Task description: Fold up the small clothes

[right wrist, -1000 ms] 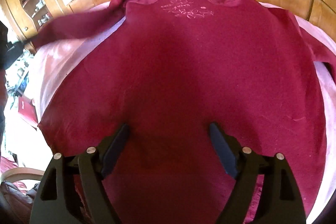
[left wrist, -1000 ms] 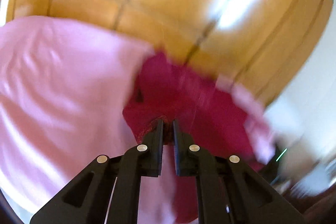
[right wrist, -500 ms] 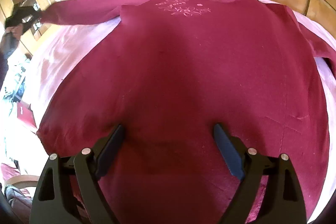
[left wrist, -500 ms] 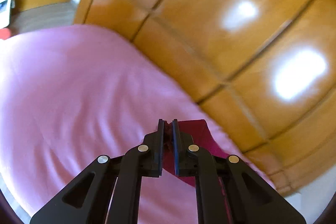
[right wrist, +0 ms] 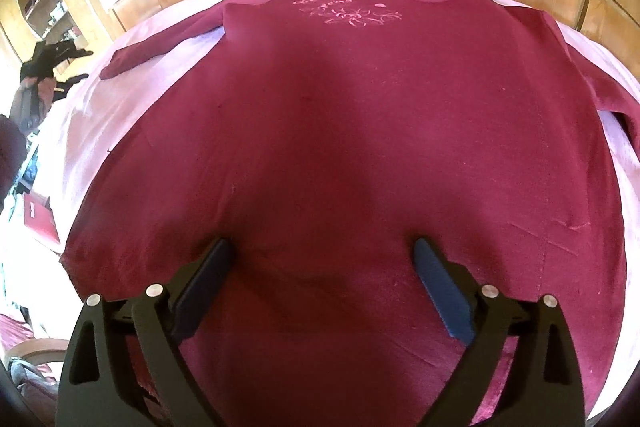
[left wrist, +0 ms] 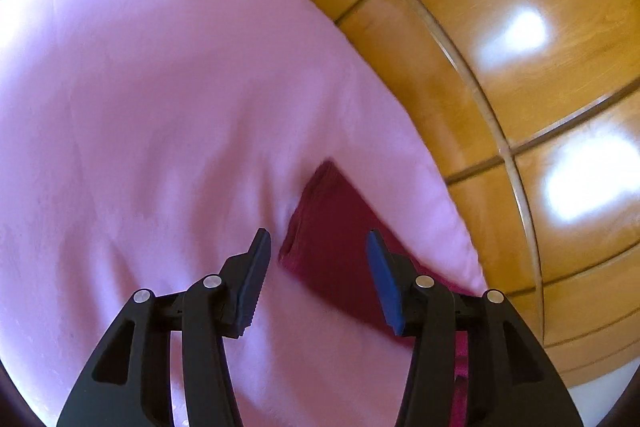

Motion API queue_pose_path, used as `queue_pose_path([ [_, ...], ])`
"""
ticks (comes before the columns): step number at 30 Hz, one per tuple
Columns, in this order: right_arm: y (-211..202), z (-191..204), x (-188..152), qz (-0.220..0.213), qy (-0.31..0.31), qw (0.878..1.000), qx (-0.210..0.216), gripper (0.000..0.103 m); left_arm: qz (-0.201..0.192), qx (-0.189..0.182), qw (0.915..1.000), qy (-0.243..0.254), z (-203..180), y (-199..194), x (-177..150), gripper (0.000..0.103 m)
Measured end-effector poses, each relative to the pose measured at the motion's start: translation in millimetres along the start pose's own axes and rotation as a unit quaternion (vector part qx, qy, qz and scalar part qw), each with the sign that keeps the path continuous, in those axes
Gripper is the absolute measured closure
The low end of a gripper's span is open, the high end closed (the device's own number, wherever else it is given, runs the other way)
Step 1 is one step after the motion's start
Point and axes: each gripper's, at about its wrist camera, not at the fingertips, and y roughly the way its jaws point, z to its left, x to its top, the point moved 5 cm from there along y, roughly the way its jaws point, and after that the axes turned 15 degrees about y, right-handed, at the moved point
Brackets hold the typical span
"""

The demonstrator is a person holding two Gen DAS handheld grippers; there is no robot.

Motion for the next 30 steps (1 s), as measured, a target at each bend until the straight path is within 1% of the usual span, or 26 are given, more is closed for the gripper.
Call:
queue_pose_path([
  [3, 0, 0, 0, -0.001, 0.0, 1.0, -0.005, 0.009, 0.016, 0.018, 0.9993, 0.03, -11, 19, -17, 0.056],
  [4, 0, 0, 0, -0.001, 0.0, 1.0, -0.007, 0.009, 0.022, 0.016, 0.9988, 0.041, -20, 29, -21, 0.068],
  [5, 0, 1, 0, -0.002, -0.001, 1.0, -0.011, 0.009, 0.028, 0.017, 0.9981, 0.052, -26, 38, -22, 0.076],
  [6, 1, 1, -1, -0.002, -0.002, 1.0, -0.014, 0.009, 0.034, 0.026, 0.9962, 0.075, -35, 46, -23, 0.093],
  [7, 1, 2, -1, -0.002, -0.003, 1.0, -0.016, 0.009, 0.035, 0.049, 0.9932, 0.1, -42, 51, -24, 0.103],
  [8, 1, 2, -1, -0.002, -0.003, 1.0, -0.018, 0.009, 0.029, 0.069, 0.9908, 0.113, -46, 52, -22, 0.103],
  [10, 1, 2, 0, -0.001, -0.002, 1.0, -0.021, 0.009, 0.007, 0.094, 0.9879, 0.123, -48, 47, -11, 0.103],
  [12, 2, 2, 0, -0.001, -0.001, 1.0, -0.023, 0.008, -0.021, 0.121, 0.9865, 0.108, -43, 39, 12, 0.103],
  [13, 2, 3, 0, -0.001, -0.001, 1.0, -0.025, 0.007, -0.032, 0.14, 0.9843, 0.103, -40, 34, 25, 0.103],
  [14, 3, 4, 0, -0.002, -0.001, 1.0, -0.027, 0.006, -0.035, 0.153, 0.982, 0.105, -39, 34, 31, 0.103],
  [16, 3, 4, 0, -0.003, -0.001, 1.0, -0.028, 0.005, -0.024, 0.176, 0.9775, 0.114, -37, 35, 38, 0.103],
  [17, 3, 4, -1, -0.005, 0.0, 1.0, -0.028, 0.004, -0.02, 0.169, 0.9786, 0.115, -37, 35, 36, 0.103],
  [18, 3, 4, -1, -0.006, 0.0, 1.0, -0.028, 0.004, -0.015, 0.145, 0.9829, 0.113, -40, 33, 31, 0.103],
  [19, 3, 4, -1, -0.008, 0.0, 1.0, -0.027, 0.004, -0.016, 0.106, 0.9883, 0.108, -43, 28, 25, 0.103],
  [20, 3, 4, -2, -0.01, 0.0, 1.0, -0.026, 0.004, -0.019, 0.065, 0.9911, 0.114, -49, 19, 14, 0.103],
  [22, 2, 3, -3, -0.014, -0.001, 1.0, -0.025, 0.004, -0.008, 0.025, 0.9894, 0.143, -65, 10, -9, 0.103],
  [23, 1, 3, -3, -0.015, -0.002, 1.0, -0.024, 0.004, 0.006, -0.005, 0.9869, 0.161, -76, 4, -27, 0.103],
  [24, 1, 2, -4, -0.016, -0.001, 1.0, -0.022, 0.004, 0.019, -0.033, 0.9838, 0.175, -85, 1, -44, 0.093],
  [25, 0, 2, -3, -0.017, -0.001, 1.0, -0.021, 0.004, 0.034, -0.062, 0.9795, 0.188, -95, -4, -62, 0.078],
  [26, 0, 2, -3, -0.018, 0.0, 1.0, -0.019, 0.004, 0.053, -0.103, 0.9724, 0.203, -108, -12, -89, 0.069],
  [27, -1, 2, -3, -0.019, 0.0, 1.0, -0.018, 0.004, 0.066, -0.13, 0.9666, 0.211, -117, -17, -107, 0.056],
  [28, -2, 1, -4, -0.021, 0.002, 1.0, -0.016, 0.004, 0.082, -0.155, 0.9592, 0.221, -126, -22, -129, 0.051],
  [30, -3, 0, -4, -0.023, 0.002, 1.0, -0.012, 0.004, 0.116, -0.201, 0.9396, 0.251, -150, -34, -177, 0.051],
])
